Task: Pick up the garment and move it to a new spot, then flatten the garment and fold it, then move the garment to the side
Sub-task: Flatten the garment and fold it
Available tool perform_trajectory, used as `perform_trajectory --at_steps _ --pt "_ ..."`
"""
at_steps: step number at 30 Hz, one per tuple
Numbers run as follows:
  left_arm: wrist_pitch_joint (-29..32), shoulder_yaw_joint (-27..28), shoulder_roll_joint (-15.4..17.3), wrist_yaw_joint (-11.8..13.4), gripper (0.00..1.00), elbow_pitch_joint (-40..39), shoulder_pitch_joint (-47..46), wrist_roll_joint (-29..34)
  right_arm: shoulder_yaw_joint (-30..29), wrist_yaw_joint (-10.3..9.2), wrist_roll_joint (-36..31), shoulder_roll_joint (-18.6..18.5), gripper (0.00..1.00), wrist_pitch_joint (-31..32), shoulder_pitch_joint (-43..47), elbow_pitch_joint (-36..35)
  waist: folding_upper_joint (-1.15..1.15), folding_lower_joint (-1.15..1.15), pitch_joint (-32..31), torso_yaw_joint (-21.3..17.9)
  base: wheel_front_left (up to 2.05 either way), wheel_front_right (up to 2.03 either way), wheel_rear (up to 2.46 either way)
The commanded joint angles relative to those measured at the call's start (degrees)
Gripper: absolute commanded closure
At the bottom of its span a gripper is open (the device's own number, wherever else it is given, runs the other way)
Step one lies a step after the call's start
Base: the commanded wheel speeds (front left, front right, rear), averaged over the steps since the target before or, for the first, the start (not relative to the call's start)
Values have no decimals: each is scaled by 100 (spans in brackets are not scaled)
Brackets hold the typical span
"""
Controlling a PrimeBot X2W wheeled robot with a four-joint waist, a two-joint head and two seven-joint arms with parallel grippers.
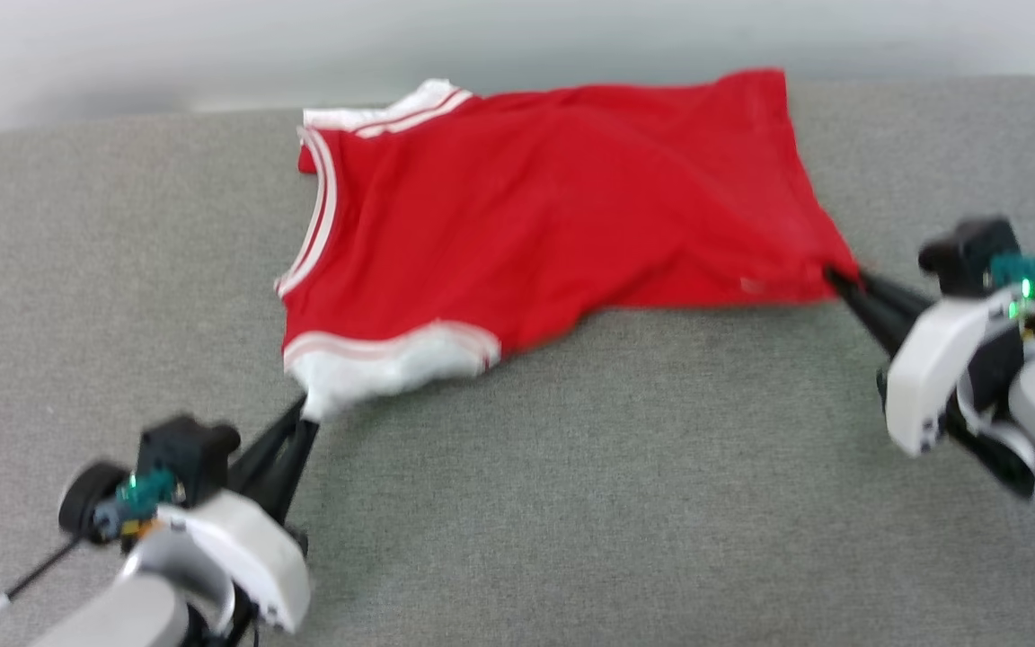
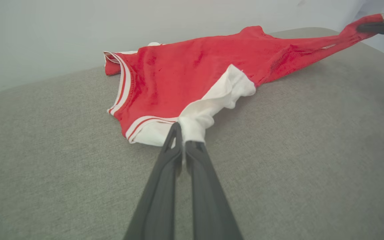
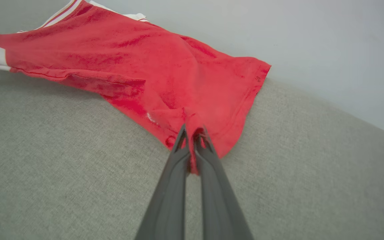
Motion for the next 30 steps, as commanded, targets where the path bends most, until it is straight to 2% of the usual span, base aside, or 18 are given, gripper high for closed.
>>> perform_trajectory --at_steps 1,8,12,13,15,17,21,25,26,30 --pt "45 -45 99 124 100 -156 232 -2 15 -4 69 -88 100 28 293 -96 0 1 -223 -45 0 0 0" --pt "-96 -92 403 849 100 -949 1605 -314 -23 -4 165 -400 100 118 1359 -655 0 1 -545 -212 0 0 0" --pt "-162 -194 400 1069 100 -1232 2268 -492 -201 -4 198 -485 100 127 1957 -889 0 1 -734 -229 0 0 0" --pt "-212 -215 390 1203 100 -1255 2599 -558 -351 -4 259 -608 100 186 2447 -1056 0 1 -871 -224 0 0 0" --pt "-238 -255 347 1299 100 -1220 2779 -566 -529 -4 330 -668 100 209 2754 -1164 0 1 -958 -198 0 0 0" --pt "-282 -178 240 1347 100 -1235 2956 -666 -701 -4 374 -717 100 246 3073 -1273 0 1 -1041 -169 0 0 0" --pt "-314 -192 244 1378 100 -1194 3286 -735 -1035 -4 395 -874 100 399 3688 -1567 0 1 -1130 -123 0 0 0" --pt "-316 -254 240 1266 100 -1154 3409 -794 -1369 -4 338 -902 100 609 4137 -1865 0 1 -1122 -80 0 0 0" --pt "-333 -194 210 1190 100 -1076 3257 -724 -1636 -4 206 -836 100 783 4300 -2078 0 1 -1075 -59 0 0 0" --pt "-338 -104 236 1073 100 -971 2931 -510 -1983 -4 -50 -690 100 1000 4273 -2364 0 1 -996 -54 0 0 0"
